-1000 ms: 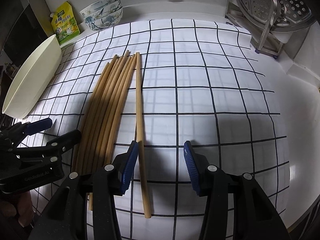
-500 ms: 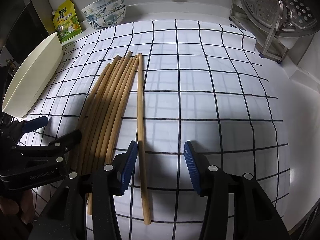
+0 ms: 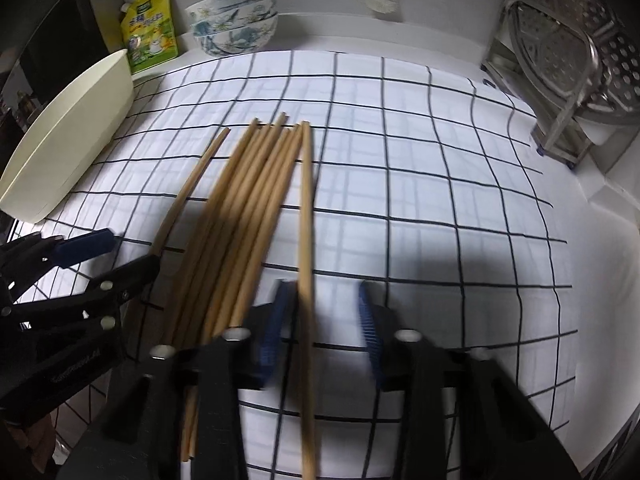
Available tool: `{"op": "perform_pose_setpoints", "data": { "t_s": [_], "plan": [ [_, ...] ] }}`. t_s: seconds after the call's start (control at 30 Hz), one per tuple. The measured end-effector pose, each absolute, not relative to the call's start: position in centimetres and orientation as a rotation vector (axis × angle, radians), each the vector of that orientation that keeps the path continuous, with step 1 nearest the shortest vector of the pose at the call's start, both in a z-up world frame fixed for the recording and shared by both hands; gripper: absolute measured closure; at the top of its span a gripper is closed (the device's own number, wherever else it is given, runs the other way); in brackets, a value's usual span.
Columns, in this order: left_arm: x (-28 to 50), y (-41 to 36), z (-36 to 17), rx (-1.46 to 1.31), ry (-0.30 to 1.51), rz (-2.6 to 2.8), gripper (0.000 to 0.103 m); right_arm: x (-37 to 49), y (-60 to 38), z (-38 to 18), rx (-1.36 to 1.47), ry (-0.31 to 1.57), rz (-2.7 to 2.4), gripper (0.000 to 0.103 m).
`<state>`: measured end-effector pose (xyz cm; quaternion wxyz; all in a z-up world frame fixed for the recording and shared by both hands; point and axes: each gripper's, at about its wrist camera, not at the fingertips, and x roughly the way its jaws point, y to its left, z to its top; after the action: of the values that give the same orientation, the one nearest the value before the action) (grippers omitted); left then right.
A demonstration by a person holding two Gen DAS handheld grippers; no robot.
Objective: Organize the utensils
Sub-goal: 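Close the left gripper on one chopstick while the right gripper grasps another, then carry both held chopsticks over the white oval basin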
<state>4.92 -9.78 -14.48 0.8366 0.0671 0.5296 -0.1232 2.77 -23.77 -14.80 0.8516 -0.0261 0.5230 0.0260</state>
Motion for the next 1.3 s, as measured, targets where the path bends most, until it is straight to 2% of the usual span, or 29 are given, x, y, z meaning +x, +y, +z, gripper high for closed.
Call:
{"op": "perform_pose_setpoints", "data": {
  "t_s": [0.07,0.1,0.37,0.9,1.3],
  "plan": [
    [5.1,-9.9,-14.4,0.143,1.128,-0.271,0.094,2.8,-23.7,-14.8,-0.046,1.104,0.054,0.096],
    [5.2,-9.9,-14.4,0.144,1.135,-0.277,0.096,2.9,-23.9,-14.7,-0.027,1.109,0.057,0.097],
    [5.3,-8.8,-13.5,0.144,1.154,-0.290,0.096,2.4,-24.8,-13.2,0.091,1.106,0.062,0.097],
    [5.1,-4.6,-6.1,0.115,1.020,-0.309,0.096,2.9,-20.6,-5.4,0.090,1.002,0.134,0.097],
    [4.8,-0.5,-2.8,0.066,0.972,-0.287,0.096,5.2,-16.2,-3.1,0.111,0.951,0.237,0.097]
  ]
}}
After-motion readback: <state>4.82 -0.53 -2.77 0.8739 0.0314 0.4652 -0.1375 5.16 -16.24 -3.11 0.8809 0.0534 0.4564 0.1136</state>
